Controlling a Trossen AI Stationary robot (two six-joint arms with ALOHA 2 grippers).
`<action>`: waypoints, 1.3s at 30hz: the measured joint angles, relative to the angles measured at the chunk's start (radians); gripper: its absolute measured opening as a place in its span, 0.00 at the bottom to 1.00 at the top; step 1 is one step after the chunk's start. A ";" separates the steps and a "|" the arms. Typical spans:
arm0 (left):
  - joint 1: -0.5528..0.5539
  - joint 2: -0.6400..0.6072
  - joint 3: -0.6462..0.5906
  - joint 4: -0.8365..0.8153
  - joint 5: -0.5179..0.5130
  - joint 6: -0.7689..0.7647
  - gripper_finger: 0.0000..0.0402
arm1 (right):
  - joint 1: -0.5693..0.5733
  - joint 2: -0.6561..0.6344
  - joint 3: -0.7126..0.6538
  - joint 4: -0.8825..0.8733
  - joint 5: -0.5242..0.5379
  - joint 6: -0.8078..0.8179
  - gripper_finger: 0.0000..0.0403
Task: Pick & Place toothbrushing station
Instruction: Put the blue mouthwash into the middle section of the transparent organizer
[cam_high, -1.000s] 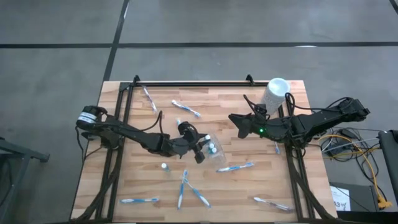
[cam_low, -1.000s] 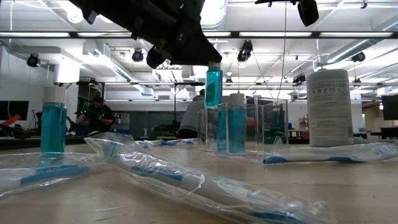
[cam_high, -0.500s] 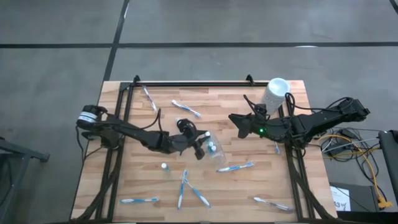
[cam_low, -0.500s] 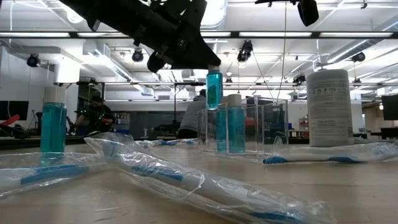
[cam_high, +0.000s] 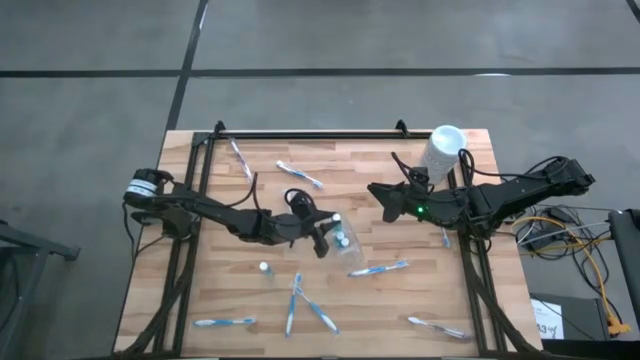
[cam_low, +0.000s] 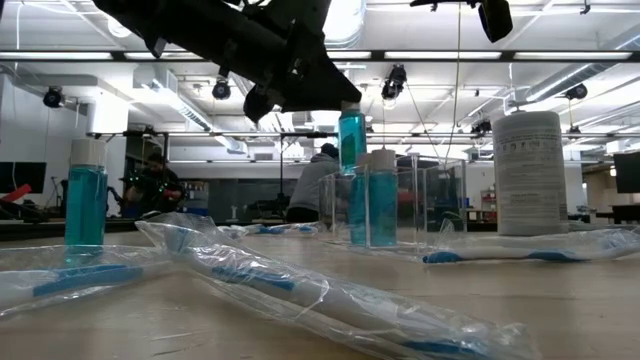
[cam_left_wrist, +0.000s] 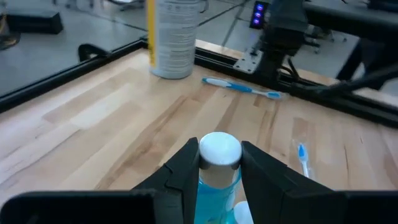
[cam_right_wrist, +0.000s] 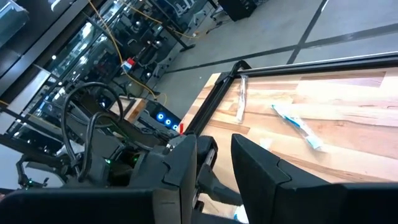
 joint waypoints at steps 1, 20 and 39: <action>0.000 0.000 0.000 0.001 0.014 0.023 0.26 | 0.000 0.000 0.000 0.000 0.000 0.000 0.24; 0.042 0.003 -0.001 0.063 0.109 0.085 0.26 | 0.000 0.000 0.000 0.000 0.000 0.003 0.24; 0.059 0.032 0.000 0.122 0.220 0.084 0.26 | -0.002 0.000 0.000 0.001 0.001 0.000 0.24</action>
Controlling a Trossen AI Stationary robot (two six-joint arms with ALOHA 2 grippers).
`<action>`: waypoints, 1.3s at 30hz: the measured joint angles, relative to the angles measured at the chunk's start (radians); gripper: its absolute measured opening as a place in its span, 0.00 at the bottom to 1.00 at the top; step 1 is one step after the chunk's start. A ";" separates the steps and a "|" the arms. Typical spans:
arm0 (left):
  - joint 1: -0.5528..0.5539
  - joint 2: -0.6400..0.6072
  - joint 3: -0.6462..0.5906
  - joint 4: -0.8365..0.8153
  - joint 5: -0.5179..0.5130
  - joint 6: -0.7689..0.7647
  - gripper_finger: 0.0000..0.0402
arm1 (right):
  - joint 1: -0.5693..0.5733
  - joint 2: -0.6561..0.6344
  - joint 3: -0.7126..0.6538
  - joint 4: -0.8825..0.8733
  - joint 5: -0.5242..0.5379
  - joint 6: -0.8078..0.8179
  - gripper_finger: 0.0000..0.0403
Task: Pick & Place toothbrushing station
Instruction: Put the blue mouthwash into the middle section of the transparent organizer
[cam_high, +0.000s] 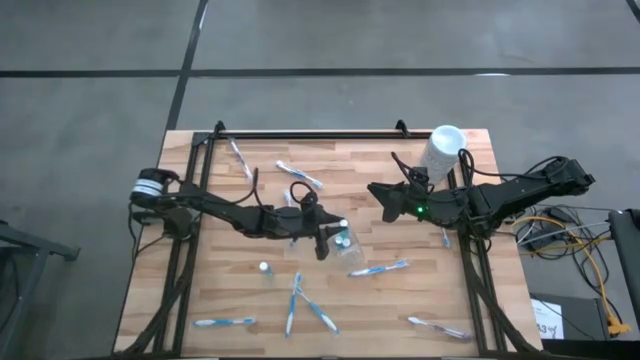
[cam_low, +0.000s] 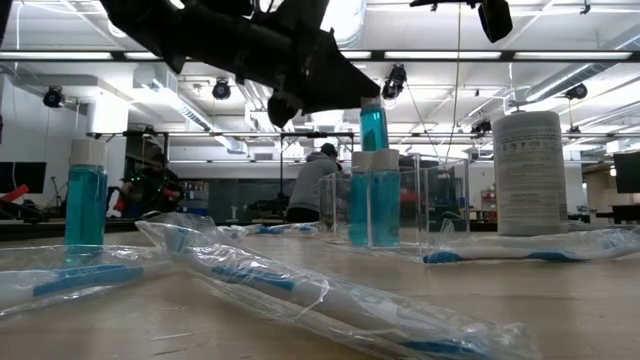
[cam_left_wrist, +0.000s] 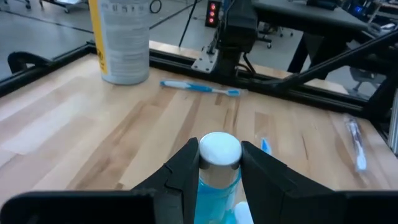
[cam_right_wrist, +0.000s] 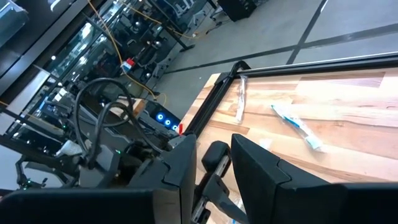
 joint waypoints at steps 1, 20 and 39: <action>0.000 0.008 0.000 0.002 0.000 -0.002 0.26 | 0.000 0.000 0.000 0.000 0.000 0.000 0.24; 0.006 0.097 0.000 -0.010 -0.001 0.050 0.27 | 0.000 0.000 0.000 -0.001 0.000 -0.009 0.24; 0.006 0.089 0.000 -0.013 -0.002 0.116 0.38 | 0.000 0.000 0.000 -0.001 0.000 -0.022 0.24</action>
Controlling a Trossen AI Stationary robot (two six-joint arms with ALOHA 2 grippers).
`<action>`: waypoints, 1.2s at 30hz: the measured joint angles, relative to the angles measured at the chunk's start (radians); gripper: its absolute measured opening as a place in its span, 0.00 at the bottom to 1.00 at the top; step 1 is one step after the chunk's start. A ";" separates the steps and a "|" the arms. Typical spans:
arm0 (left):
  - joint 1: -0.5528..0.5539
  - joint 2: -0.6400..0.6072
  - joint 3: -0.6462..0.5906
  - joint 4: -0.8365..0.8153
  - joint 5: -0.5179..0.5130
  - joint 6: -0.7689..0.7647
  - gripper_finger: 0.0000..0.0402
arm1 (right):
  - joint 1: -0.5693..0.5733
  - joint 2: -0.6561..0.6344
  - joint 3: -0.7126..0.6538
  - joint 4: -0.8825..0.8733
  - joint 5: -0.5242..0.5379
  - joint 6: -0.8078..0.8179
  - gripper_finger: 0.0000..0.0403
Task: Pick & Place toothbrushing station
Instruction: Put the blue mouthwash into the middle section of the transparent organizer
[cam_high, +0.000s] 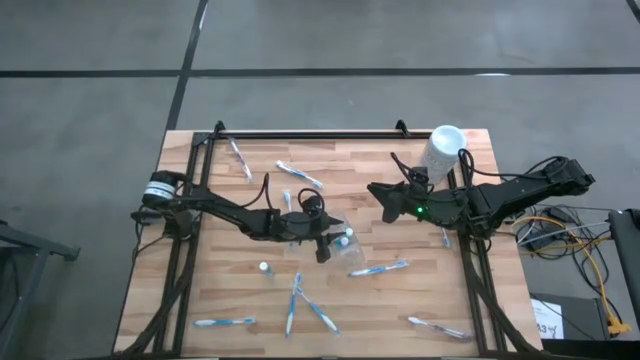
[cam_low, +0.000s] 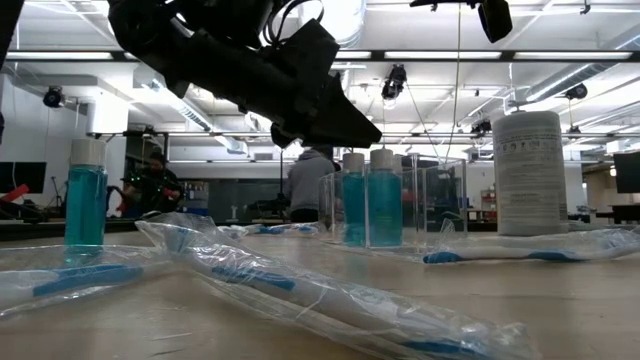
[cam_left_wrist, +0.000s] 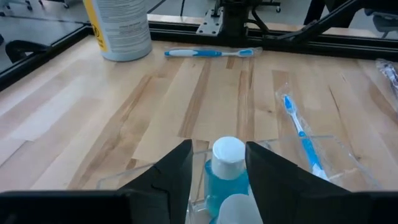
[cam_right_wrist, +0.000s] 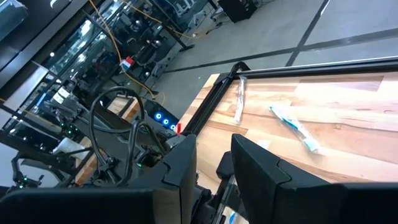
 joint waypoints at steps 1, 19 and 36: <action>0.000 0.000 0.000 0.000 0.000 0.000 0.38 | 0.000 0.000 0.000 0.000 0.000 0.000 0.24; -0.002 -0.212 0.036 0.032 -0.167 0.118 0.38 | 0.000 0.000 0.000 -0.030 0.000 -0.004 0.24; -0.019 -0.654 0.035 -0.673 -0.007 -0.082 0.38 | 0.000 -0.001 0.000 -0.142 -0.003 0.007 0.24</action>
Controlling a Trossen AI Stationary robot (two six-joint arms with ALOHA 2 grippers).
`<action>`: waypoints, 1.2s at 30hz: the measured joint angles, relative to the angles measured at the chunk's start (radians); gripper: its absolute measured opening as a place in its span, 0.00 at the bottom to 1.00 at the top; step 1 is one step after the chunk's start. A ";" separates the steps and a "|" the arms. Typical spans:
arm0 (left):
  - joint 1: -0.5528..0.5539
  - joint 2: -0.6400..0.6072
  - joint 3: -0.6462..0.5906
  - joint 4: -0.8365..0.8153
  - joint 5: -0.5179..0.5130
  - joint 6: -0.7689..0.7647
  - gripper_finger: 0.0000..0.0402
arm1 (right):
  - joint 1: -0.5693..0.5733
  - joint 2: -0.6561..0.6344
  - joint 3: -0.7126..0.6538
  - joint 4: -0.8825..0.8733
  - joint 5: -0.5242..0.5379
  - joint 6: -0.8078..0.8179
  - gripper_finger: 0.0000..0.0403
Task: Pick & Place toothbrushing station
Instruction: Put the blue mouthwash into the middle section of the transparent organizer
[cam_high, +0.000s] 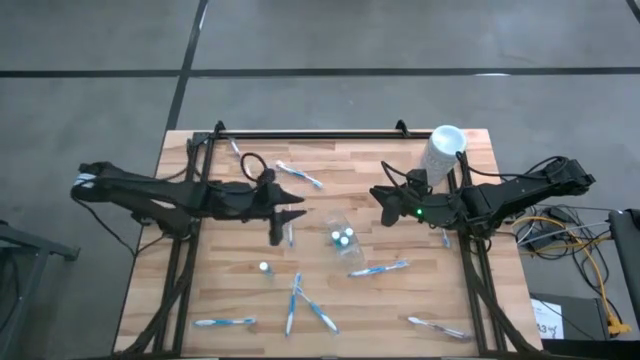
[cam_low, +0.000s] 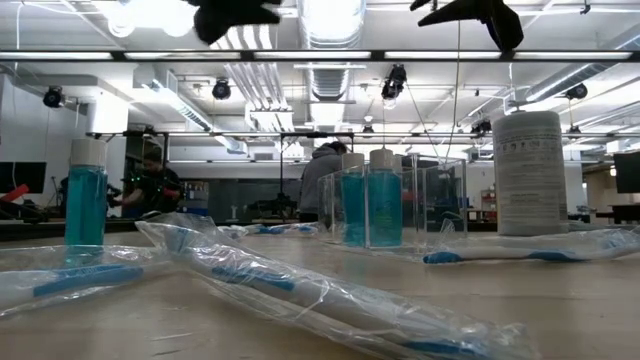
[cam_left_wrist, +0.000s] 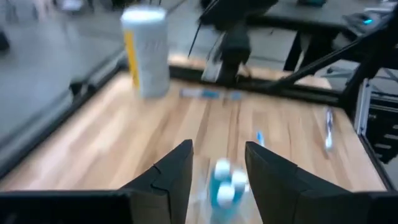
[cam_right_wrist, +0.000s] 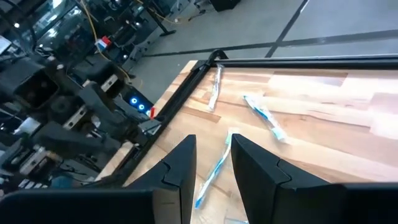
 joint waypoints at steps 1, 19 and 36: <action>0.000 -0.018 0.000 -0.056 0.001 -0.038 0.38 | 0.000 0.000 0.000 -0.002 0.000 0.007 0.24; -0.338 -0.073 -0.105 -0.330 -0.183 -0.138 0.33 | 0.000 0.002 0.000 -0.013 0.003 0.058 0.24; -0.633 -0.169 -0.407 -0.097 -0.425 -0.478 0.31 | -0.001 0.002 0.000 -0.015 0.003 0.062 0.24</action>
